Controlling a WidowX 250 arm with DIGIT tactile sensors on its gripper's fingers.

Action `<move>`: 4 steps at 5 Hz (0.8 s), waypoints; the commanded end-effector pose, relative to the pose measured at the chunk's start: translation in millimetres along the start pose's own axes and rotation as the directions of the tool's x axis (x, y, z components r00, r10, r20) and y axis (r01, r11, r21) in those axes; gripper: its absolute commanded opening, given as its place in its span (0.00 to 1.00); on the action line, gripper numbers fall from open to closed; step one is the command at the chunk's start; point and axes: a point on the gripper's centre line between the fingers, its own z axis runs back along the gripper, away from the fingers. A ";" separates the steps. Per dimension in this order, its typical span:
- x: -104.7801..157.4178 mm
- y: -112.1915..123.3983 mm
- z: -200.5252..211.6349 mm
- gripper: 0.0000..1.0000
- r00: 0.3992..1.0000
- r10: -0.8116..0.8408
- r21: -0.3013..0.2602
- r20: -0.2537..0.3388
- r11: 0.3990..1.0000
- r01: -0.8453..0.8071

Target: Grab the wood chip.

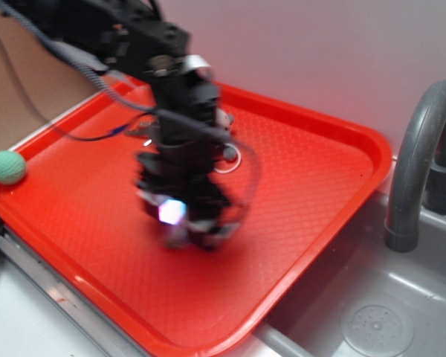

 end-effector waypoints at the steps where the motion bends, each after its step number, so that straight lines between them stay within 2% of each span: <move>1: -8.4 89.0 99.4 0.00 0.987 0.033 -0.160 0.155 0.987 -0.008; 2: -9.3 130.3 141.3 0.00 0.976 0.083 -0.196 0.201 0.980 -0.043; 3: -3.3 167.4 186.7 0.00 0.969 0.132 -0.188 0.209 0.978 -0.092; 4: -9.1 195.8 213.6 0.00 0.955 0.199 -0.240 0.220 0.960 -0.145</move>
